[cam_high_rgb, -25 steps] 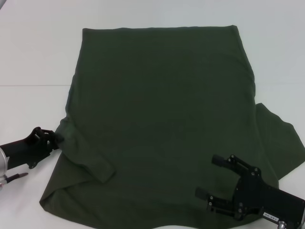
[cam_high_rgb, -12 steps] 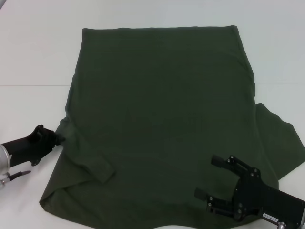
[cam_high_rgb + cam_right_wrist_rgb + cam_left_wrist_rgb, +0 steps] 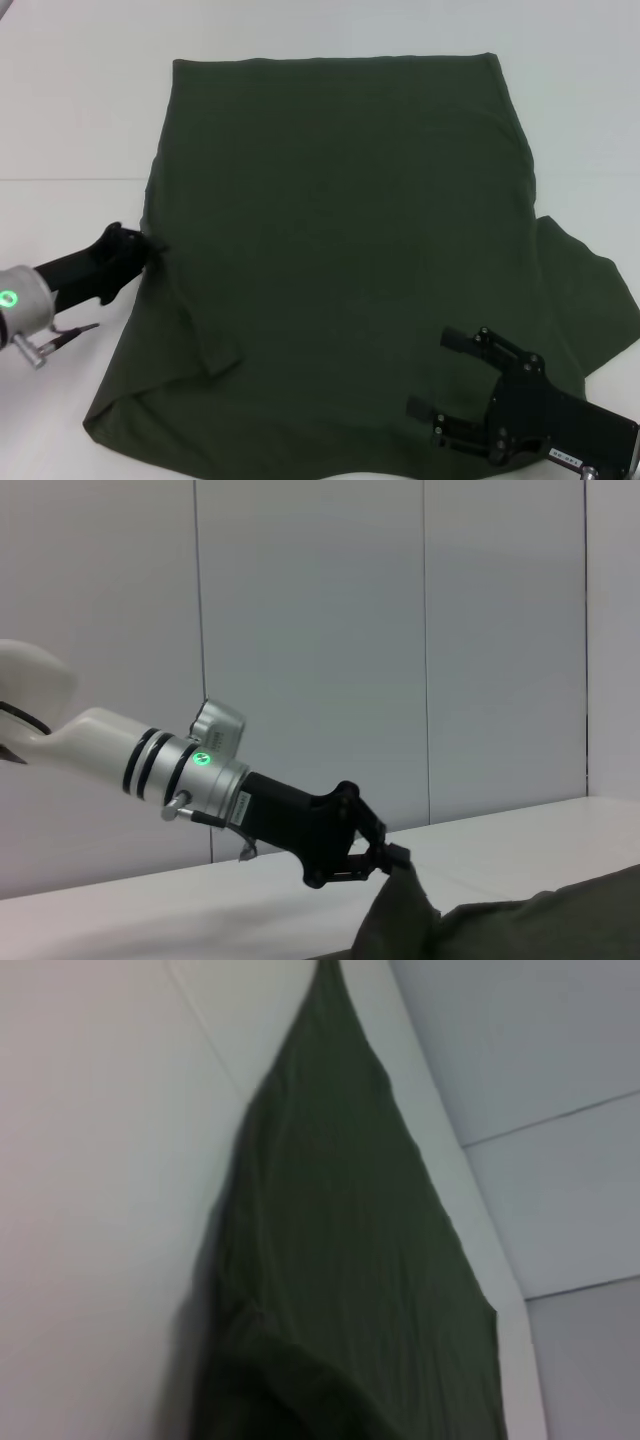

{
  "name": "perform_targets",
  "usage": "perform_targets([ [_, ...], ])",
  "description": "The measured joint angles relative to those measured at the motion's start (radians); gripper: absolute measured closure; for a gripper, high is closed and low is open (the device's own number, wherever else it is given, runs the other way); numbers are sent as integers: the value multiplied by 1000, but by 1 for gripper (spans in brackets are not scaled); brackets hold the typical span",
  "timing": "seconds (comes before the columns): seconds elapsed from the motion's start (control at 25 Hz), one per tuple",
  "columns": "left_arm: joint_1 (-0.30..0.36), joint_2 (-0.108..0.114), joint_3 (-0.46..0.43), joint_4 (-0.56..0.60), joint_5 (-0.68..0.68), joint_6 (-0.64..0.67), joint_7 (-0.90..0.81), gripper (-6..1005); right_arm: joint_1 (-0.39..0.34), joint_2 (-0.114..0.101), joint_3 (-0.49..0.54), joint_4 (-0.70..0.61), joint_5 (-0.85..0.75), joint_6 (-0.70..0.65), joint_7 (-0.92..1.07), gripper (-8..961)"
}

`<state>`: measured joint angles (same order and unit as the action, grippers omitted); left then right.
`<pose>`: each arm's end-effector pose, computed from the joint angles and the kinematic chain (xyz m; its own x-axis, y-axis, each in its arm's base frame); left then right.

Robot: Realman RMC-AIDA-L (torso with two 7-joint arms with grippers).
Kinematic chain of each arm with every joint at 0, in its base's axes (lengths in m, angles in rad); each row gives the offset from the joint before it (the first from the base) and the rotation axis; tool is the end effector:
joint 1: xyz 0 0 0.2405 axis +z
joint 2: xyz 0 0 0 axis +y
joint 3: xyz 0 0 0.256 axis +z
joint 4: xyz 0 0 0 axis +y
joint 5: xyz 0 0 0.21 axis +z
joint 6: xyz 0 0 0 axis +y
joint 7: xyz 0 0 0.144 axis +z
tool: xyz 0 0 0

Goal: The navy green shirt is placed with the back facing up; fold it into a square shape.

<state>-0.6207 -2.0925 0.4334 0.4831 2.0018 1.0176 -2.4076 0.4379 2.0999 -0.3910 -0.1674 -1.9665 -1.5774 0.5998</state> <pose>-0.3088 0.3901 0.0032 -0.3147 0.6460 0.6955 0.9435 0.1327 0.3036 0.2881 0.2622 -0.0570 0.7261 -0.0361 -0.6867 -0.3742 -0.8586 -0.3505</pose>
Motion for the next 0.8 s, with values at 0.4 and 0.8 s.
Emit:
perform_targets([
  [0.4,-55,-30,77,1,-5,-21,72,958,0,0,1,2,0,-10,0,22],
  [0.8,-51,-42,73,0,-9,-56,86,955,-1,0,3,2,0,-25,0,23],
])
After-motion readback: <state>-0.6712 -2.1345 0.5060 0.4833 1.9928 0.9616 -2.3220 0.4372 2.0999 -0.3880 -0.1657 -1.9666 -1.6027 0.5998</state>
